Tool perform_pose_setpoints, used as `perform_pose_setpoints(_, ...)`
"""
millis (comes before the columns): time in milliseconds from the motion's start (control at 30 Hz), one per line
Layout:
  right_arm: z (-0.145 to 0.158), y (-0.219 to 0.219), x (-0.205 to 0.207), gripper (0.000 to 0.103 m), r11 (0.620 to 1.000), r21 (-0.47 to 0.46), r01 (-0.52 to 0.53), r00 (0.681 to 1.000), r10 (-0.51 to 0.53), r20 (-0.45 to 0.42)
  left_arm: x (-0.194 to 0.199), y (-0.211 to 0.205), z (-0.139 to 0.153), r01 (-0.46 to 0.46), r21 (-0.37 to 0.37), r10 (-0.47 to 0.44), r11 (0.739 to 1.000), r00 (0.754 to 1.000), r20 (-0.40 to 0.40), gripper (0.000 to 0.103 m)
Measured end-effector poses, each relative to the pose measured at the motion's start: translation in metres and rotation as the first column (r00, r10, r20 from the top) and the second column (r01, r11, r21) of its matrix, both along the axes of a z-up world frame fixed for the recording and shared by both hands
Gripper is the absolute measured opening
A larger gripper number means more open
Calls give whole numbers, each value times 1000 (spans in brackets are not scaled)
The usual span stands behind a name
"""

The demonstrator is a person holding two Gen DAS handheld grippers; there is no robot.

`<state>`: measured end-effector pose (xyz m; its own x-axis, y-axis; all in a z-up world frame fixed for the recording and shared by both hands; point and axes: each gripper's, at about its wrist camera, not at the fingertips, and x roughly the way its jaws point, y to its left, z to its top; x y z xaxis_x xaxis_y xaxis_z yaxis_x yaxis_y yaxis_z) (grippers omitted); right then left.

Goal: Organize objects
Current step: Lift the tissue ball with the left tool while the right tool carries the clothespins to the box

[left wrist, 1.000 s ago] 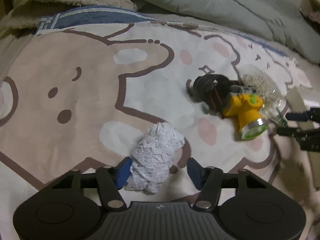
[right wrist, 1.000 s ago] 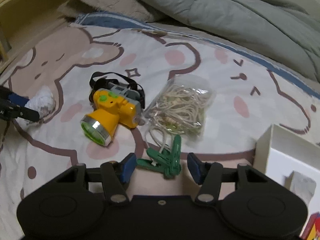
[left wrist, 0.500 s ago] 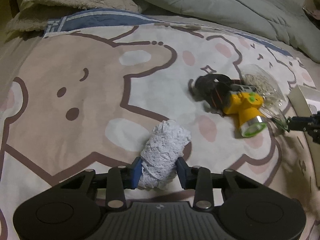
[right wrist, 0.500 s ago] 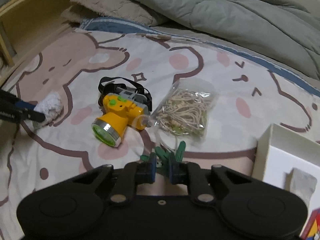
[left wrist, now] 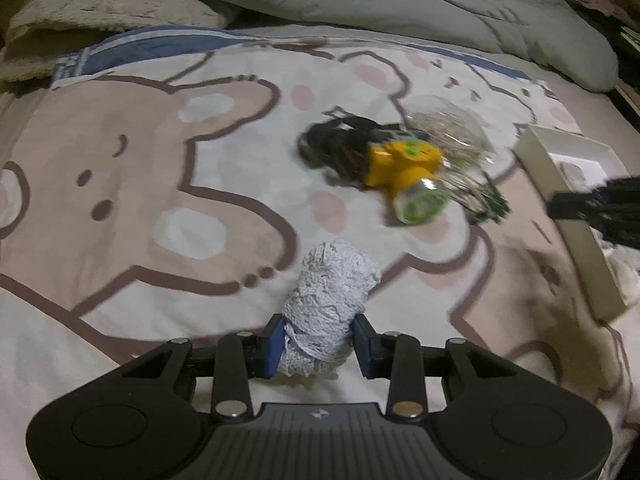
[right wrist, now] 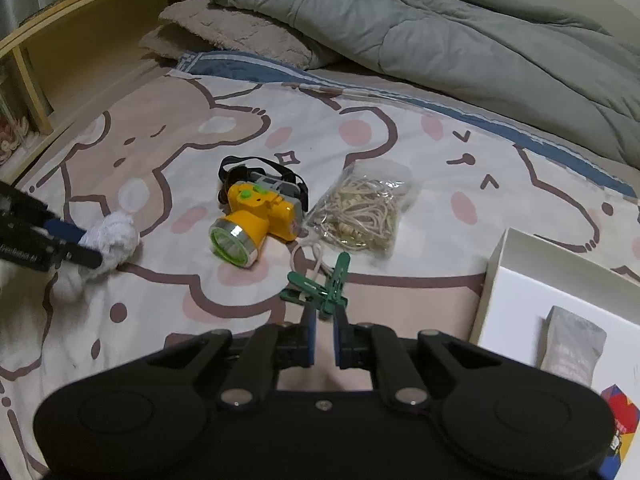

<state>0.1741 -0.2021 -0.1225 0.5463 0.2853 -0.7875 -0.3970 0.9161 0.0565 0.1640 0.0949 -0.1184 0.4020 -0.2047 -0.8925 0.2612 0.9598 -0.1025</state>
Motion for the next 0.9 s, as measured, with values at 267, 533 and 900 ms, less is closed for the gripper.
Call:
perform_pose_setpoints(267, -18, 11, 9, 53, 998, -39, -46, 999, 47, 7, -11, -30, -9, 95, -26, -97, 995, 993, -69, 38)
perform_pose_setpoints(533, -36, 15, 25, 61, 998, -49, -42, 999, 41, -9, -5, -36, -20, 138, -48, -141, 989, 987, -78, 51)
perform_pose_setpoints(900, -58, 17, 51, 60, 998, 49, 33, 997, -29, -78, 10, -38, -34, 166, -62, -170, 984, 983, -73, 62)
